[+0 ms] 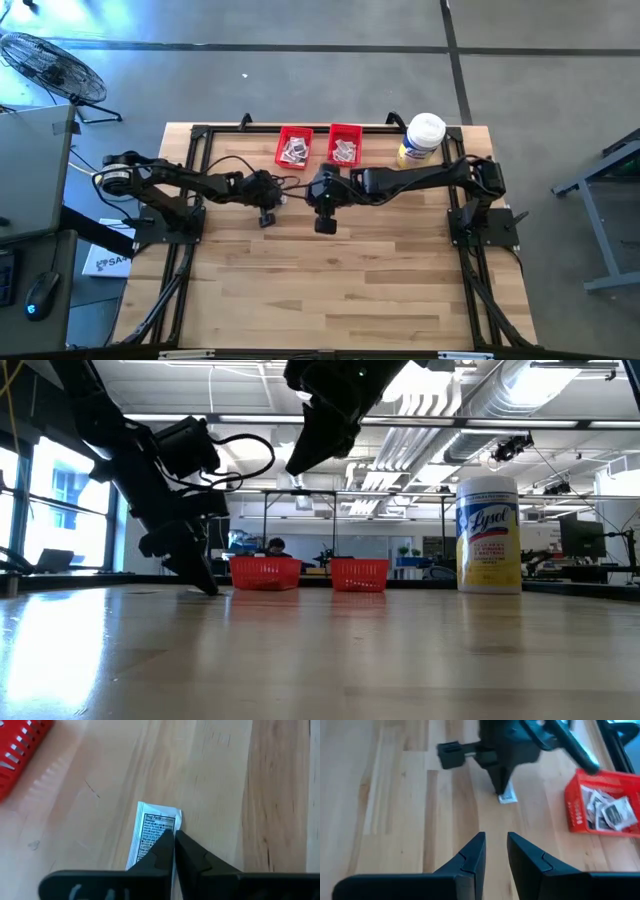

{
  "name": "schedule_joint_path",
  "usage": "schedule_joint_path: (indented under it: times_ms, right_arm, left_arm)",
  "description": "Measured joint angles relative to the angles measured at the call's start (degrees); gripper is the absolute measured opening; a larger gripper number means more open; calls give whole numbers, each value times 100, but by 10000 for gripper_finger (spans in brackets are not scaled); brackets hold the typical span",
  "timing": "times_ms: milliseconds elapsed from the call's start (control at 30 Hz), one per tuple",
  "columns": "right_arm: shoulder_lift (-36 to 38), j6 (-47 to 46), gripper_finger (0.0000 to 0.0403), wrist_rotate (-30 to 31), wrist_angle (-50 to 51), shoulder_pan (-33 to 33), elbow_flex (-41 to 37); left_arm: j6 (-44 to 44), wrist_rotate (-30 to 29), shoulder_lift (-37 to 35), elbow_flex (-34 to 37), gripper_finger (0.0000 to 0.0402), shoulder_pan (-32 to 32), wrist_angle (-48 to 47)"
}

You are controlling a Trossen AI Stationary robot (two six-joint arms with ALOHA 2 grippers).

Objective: Pick & Place First Aid Supplies
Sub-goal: Put the ointment pack into the right red bin

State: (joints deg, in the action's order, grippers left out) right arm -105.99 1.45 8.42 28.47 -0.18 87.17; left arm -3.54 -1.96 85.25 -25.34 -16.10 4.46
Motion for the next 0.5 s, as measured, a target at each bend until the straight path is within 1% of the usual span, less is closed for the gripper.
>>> schedule_joint_path:
  times_ms: [133,300,367,500]
  right_arm:
    - [-64,114,74,31,-27,117,0]
    - [-113,321,74,38,-77,235,-2]
    - [-127,519,74,39,-50,268,-2]
    - [-251,1061,74,45,-112,335,-2]
  left_arm:
    - [125,19,6,11,3,-2,145]
    - [326,131,-285,-55,1,-4,81]
    - [385,291,-431,-76,1,-9,-10]
    - [500,814,-773,-131,0,-4,105]
